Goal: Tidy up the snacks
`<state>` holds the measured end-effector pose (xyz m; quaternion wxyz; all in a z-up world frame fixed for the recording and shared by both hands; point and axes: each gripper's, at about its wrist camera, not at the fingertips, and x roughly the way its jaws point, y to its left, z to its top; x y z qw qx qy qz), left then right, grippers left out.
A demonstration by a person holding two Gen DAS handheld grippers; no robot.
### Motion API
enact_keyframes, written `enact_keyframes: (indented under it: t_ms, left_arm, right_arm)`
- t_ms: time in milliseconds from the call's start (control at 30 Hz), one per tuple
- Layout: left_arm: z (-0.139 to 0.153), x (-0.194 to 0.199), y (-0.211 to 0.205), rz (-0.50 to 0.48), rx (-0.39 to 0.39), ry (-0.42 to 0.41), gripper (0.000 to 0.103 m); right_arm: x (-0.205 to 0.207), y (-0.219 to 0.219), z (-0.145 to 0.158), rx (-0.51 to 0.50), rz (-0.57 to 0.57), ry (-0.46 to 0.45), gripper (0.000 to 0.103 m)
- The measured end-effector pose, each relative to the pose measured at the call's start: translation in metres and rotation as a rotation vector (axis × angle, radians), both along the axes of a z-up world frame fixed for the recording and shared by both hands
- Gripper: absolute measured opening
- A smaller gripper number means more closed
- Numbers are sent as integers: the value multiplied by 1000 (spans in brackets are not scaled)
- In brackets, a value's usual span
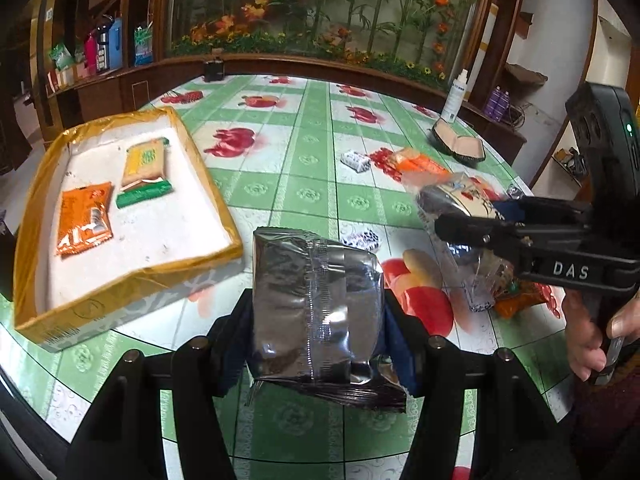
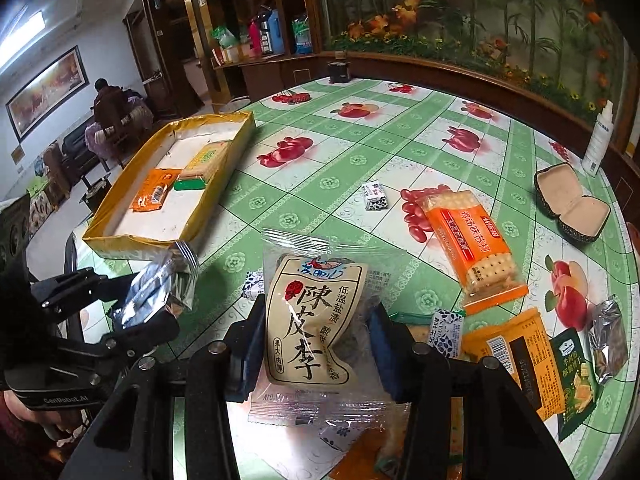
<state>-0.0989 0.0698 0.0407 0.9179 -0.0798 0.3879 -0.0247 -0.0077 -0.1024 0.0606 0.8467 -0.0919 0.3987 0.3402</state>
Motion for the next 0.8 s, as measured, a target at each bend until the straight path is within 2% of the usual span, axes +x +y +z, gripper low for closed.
enact_keyframes:
  t_ms: [300, 800]
  left_arm:
    - [12, -5, 12, 47, 29, -31, 60]
    - [28, -16, 37, 90, 13, -79, 60]
  right_arm:
    - [-6, 4, 1, 42, 43, 24, 51]
    - [-13, 36, -2, 123, 102, 113, 51]
